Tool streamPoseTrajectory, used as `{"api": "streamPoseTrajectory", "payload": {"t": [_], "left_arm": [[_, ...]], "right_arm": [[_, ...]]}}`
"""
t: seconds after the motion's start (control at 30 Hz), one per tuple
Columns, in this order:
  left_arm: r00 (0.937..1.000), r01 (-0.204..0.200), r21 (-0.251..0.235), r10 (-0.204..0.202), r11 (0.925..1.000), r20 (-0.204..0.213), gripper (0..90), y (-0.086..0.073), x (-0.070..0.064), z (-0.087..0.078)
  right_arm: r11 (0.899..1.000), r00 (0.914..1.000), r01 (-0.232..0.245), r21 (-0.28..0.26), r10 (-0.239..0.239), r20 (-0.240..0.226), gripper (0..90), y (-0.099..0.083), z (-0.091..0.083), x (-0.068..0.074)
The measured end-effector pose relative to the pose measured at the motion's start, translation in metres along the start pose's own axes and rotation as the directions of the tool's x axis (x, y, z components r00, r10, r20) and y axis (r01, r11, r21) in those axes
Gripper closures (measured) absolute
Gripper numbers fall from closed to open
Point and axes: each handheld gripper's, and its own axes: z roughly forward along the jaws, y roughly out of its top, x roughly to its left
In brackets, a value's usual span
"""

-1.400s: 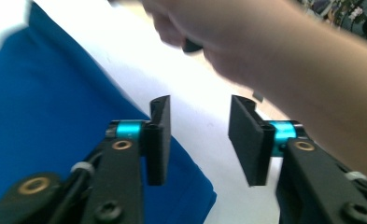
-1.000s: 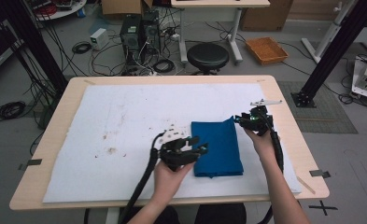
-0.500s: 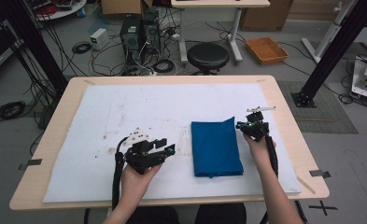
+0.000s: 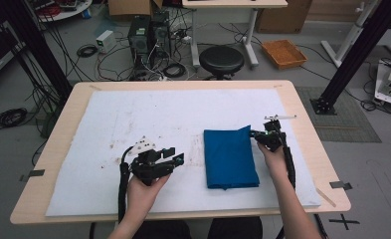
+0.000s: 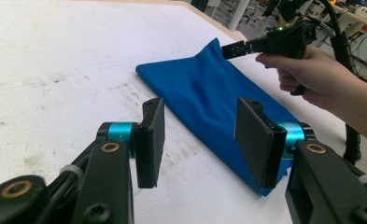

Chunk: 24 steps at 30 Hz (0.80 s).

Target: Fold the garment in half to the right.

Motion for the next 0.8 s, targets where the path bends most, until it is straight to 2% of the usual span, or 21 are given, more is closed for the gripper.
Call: {"api": "streamPoseTrajectory", "payload": {"t": [0.13, 0.17, 0.23, 0.27, 0.37, 0.5, 0.57, 0.63, 0.67, 0.73, 0.8], "left_arm": [[1.0000, -0.003, 0.002, 0.003, 1.0000, 0.002, 53.0, 0.000, 0.001, 0.000], [1.0000, -0.003, 0.002, 0.003, 1.0000, 0.001, 53.0, 0.000, 0.001, 0.000], [1.0000, -0.006, 0.002, 0.006, 1.0000, 0.001, 53.0, 0.000, 0.001, -0.001], [1.0000, -0.004, -0.001, 0.004, 1.0000, -0.002, 53.0, 0.000, 0.001, -0.002], [0.9999, -0.007, -0.005, 0.007, 1.0000, -0.007, 53.0, 0.000, 0.003, -0.006], [0.9999, -0.007, -0.004, 0.007, 1.0000, -0.009, 53.0, 0.000, 0.006, -0.013], [0.9997, -0.021, 0.001, 0.021, 0.9998, -0.012, 53.0, -0.002, 0.006, -0.016], [0.9997, -0.021, 0.004, 0.021, 0.9998, -0.013, 53.0, -0.005, 0.006, -0.020], [0.9997, -0.021, 0.004, 0.021, 0.9998, -0.013, 53.0, -0.005, 0.006, -0.020], [0.9997, -0.017, 0.009, 0.017, 0.9998, -0.018, 53.0, -0.009, 0.008, -0.023], [0.9997, -0.008, 0.008, 0.008, 0.9999, -0.021, 53.0, -0.010, 0.009, -0.025]], "right_arm": [[1.000, 0.9988, 0.006, 0.011, -0.006, 0.048, 90.0, -0.001, -0.003, -0.002], [1.000, 0.9990, 0.001, 0.014, -0.002, 0.045, 89.5, -0.002, -0.004, -0.002], [1.000, 0.9991, -0.030, -0.006, 0.030, 0.029, 68.6, -0.004, -0.010, -0.002], [0.999, 0.9991, -0.041, -0.011, 0.041, 0.013, 68.8, -0.005, -0.015, 0.000], [0.999, 0.9998, 0.020, -0.039, -0.020, 0.000, 68.0, -0.017, -0.040, 0.012], [0.997, 0.9970, 0.066, -0.051, -0.068, -0.037, 65.7, -0.049, -0.077, 0.028], [0.996, 0.9947, 0.082, -0.039, -0.084, -0.059, 65.2, -0.069, -0.089, 0.037], [0.996, 0.9926, 0.087, -0.026, -0.088, -0.083, 64.1, -0.086, -0.096, 0.044], [0.996, 0.9926, 0.087, -0.026, -0.088, -0.083, 64.1, -0.086, -0.096, 0.044], [0.996, 0.9917, 0.086, 0.023, -0.084, -0.098, 65.7, -0.101, -0.096, 0.049], [0.993, 0.9891, 0.109, 0.051, -0.103, -0.106, 78.0, -0.105, -0.092, 0.049]]}}
